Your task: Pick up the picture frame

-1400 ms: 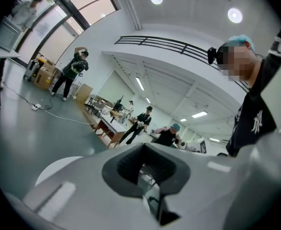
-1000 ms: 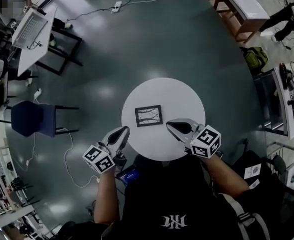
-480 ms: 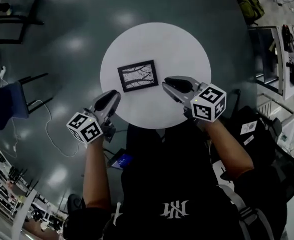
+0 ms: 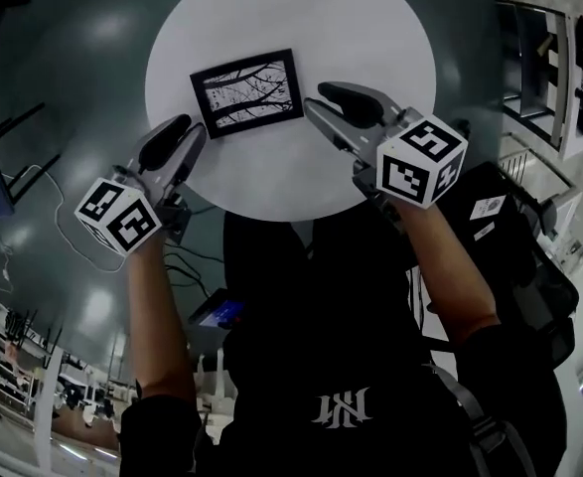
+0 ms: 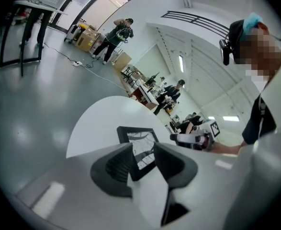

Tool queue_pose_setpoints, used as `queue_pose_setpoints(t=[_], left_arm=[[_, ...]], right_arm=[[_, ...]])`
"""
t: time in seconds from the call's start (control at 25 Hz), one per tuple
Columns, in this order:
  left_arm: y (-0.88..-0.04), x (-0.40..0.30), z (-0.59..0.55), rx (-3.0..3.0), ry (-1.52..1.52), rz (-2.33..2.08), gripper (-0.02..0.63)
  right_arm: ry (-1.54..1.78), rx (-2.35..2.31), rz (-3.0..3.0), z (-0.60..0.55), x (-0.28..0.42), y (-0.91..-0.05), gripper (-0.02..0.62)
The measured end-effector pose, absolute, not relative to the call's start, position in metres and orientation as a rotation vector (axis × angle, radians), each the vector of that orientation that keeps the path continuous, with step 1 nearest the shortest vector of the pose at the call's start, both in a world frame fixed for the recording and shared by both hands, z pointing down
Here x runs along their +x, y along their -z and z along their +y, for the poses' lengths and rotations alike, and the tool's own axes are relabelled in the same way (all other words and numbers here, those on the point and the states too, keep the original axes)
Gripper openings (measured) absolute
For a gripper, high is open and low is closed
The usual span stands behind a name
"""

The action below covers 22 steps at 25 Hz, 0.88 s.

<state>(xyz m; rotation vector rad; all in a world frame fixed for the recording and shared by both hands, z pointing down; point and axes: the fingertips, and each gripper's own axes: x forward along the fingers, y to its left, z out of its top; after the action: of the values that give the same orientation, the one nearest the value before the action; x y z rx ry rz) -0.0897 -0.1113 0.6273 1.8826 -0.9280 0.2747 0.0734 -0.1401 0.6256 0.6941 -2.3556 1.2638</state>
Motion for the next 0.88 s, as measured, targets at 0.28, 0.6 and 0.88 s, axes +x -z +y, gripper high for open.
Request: queue_pose_setpoints(t=[0.28,0.6,0.88], left_arm=[[-0.649,-0.092,-0.118,1.903,-0.484,-0.993,0.155],[-0.658,-0.082,-0.12,1.889,-0.552,-1.012,0.158],[-0.668,-0.077,-0.113,1.869,-0.616,-1.01,0.153]], right_arm=[[-1.124,0.681,-2.299,-0.137,0.059,-0.647,0.134],[-1.015,0.724,-2.257,-0.142,0.056,-0.662,0.126],[-0.993,0.756,-2.228,-0.145,0.055,-0.673,0.115]])
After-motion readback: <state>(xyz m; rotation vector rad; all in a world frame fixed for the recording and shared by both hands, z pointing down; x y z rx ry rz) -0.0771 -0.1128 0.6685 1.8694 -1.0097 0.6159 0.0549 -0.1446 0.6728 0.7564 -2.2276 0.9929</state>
